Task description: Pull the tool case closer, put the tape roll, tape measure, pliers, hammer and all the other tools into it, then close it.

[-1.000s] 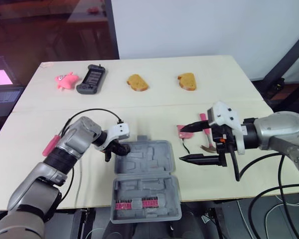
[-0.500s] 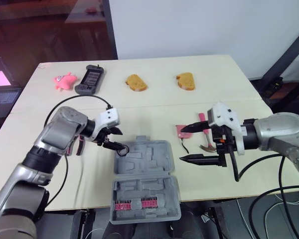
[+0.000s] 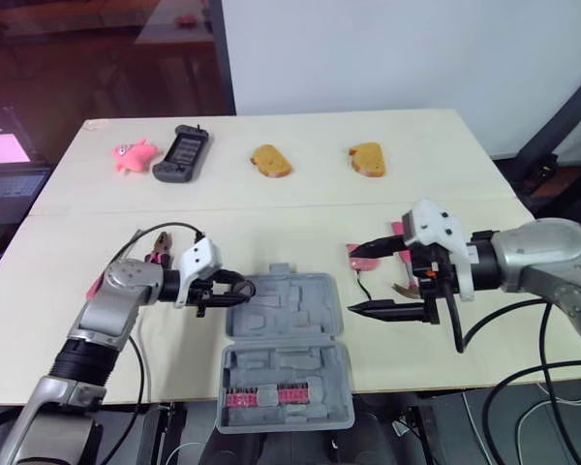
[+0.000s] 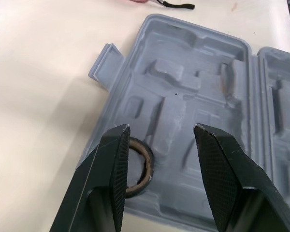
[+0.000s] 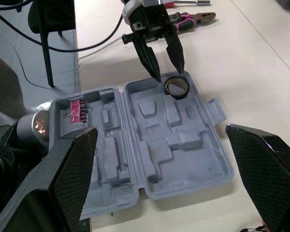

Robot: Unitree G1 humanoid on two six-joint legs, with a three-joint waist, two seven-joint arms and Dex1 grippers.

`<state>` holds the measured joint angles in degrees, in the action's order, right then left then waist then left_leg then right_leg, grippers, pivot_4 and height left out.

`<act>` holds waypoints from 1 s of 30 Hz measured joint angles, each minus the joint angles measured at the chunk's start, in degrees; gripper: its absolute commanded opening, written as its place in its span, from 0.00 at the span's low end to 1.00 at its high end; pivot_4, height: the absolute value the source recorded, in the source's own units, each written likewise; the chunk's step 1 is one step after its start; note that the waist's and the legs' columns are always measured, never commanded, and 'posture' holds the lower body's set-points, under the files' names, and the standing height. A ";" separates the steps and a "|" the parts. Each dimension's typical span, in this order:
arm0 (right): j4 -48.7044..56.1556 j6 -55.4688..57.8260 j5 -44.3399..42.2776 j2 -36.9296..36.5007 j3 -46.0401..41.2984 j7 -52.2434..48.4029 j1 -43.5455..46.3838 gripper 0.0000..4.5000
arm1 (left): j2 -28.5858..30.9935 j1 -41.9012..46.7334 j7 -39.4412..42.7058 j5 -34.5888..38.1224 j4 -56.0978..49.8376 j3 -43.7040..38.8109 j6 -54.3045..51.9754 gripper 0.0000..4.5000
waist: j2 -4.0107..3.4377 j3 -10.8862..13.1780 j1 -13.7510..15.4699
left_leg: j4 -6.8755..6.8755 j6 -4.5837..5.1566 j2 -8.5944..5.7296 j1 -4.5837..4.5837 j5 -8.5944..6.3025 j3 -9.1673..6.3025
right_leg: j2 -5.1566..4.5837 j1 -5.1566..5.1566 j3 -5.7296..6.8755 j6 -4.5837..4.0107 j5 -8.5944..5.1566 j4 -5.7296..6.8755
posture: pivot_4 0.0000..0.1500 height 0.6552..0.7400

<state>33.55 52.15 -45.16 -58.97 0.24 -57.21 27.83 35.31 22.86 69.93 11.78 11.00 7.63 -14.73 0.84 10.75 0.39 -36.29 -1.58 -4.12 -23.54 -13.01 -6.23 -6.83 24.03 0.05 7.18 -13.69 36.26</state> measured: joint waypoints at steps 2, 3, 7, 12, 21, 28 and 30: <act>-0.01 0.00 -0.01 0.00 0.00 -0.05 0.00 1.00 | -0.18 0.01 -0.27 0.00 0.78 0.00 0.62 0.38 | 0.00 0.00 0.03 | 0.00 0.00 0.00 0.00 0.00 0.01 | 0.00 0.00 0.00 0.00 0.00 0.00 | 1.00 1.00; -0.01 0.00 -0.02 0.00 0.00 -0.05 0.00 1.00 | -0.35 0.06 -0.47 0.00 1.18 0.00 0.89 0.38 | 0.00 0.00 0.05 | 0.00 0.00 0.00 0.00 0.00 0.01 | 0.00 0.00 0.00 0.00 0.00 0.00 | 1.00 1.00; -0.01 0.02 -0.06 0.00 0.00 -0.05 0.03 1.00 | -0.41 0.06 -0.57 -0.06 2.38 0.09 2.03 0.38 | 0.00 0.00 0.10 | 0.00 0.00 0.00 0.00 0.00 0.01 | 0.00 0.00 0.00 0.00 0.00 0.00 | 1.00 1.00; -0.01 0.02 -0.07 0.00 0.00 -0.02 0.38 1.00 | -0.42 0.26 -0.37 -0.45 3.92 0.52 4.04 0.38 | 0.00 0.00 0.14 | 0.00 0.00 0.00 0.00 0.00 0.01 | 0.00 0.00 0.00 0.00 0.00 0.00 | 1.00 1.00; 0.04 0.07 -0.09 0.07 0.00 0.55 0.47 1.00 | -4.14 3.98 -2.04 -3.79 14.10 1.90 11.37 0.38 | 0.00 0.00 0.28 | -0.04 0.00 -0.02 0.00 0.00 0.02 | 0.00 -0.03 0.01 0.00 0.01 -0.01 | 1.00 1.00; 0.09 0.11 -0.12 0.07 0.00 0.90 0.46 1.00 | -6.19 6.28 -2.60 -6.53 22.29 2.85 19.50 0.38 | -0.02 -0.01 0.28 | -0.03 0.00 -0.01 0.02 0.00 0.01 | 0.01 -0.04 0.02 0.00 0.01 -0.01 | 1.00 1.00; 0.09 0.15 -0.14 0.06 0.00 1.02 0.46 1.00 | -6.77 6.78 -2.79 -6.94 24.39 2.89 21.84 0.38 | -0.02 -0.02 0.37 | -0.05 0.00 -0.02 0.03 0.00 0.00 | 0.01 -0.09 0.04 0.00 0.01 -0.01 | 1.00 1.00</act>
<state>33.64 52.30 -45.30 -58.90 0.23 -56.19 28.30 28.54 29.64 67.15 4.84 35.39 10.52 7.11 0.82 10.73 0.76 -36.34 -1.58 -4.13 -23.51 -13.01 -6.23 -6.82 23.95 0.09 7.19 -13.68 36.25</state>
